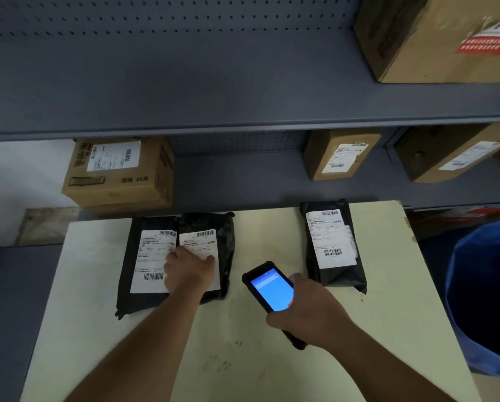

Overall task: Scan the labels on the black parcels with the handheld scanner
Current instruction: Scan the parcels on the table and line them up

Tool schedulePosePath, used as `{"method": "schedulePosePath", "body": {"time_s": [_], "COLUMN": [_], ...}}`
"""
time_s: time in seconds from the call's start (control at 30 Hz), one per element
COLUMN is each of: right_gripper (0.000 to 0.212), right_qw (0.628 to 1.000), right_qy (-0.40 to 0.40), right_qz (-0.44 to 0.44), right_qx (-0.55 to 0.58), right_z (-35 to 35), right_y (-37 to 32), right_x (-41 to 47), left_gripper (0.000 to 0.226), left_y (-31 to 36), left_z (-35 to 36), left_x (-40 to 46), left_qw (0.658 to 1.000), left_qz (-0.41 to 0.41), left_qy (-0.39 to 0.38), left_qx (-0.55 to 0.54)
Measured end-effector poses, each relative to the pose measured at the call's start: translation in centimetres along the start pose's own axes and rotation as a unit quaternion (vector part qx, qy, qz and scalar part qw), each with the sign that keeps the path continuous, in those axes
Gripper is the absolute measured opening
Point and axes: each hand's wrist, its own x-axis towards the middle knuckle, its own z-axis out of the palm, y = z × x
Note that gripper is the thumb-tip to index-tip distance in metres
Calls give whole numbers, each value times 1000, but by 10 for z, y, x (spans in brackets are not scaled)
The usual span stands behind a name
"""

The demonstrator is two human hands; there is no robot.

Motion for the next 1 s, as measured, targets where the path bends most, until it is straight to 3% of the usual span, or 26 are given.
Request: {"method": "schedulePosePath", "body": {"time_s": [0.23, 0.4, 0.53, 0.87, 1.0], "right_gripper": [52, 50, 50, 52, 54], "right_qw": [1000, 999, 999, 999, 999], "right_qy": [0, 6, 8, 9, 10], "right_qz": [16, 30, 33, 25, 23], "right_qx": [10, 22, 16, 22, 24], "right_z": [0, -5, -9, -14, -19], "right_y": [10, 18, 23, 31, 36], "right_x": [1, 2, 4, 7, 5], "left_gripper": [100, 105, 99, 74, 79], "left_y": [9, 15, 20, 41, 51], "left_z": [13, 19, 18, 23, 25], "left_x": [3, 13, 16, -12, -20], "left_qw": [999, 999, 994, 993, 997], "left_qz": [14, -36, -55, -10, 13], "left_qy": [10, -29, -60, -41, -22], "left_qx": [32, -18, -68, -107, -69]}}
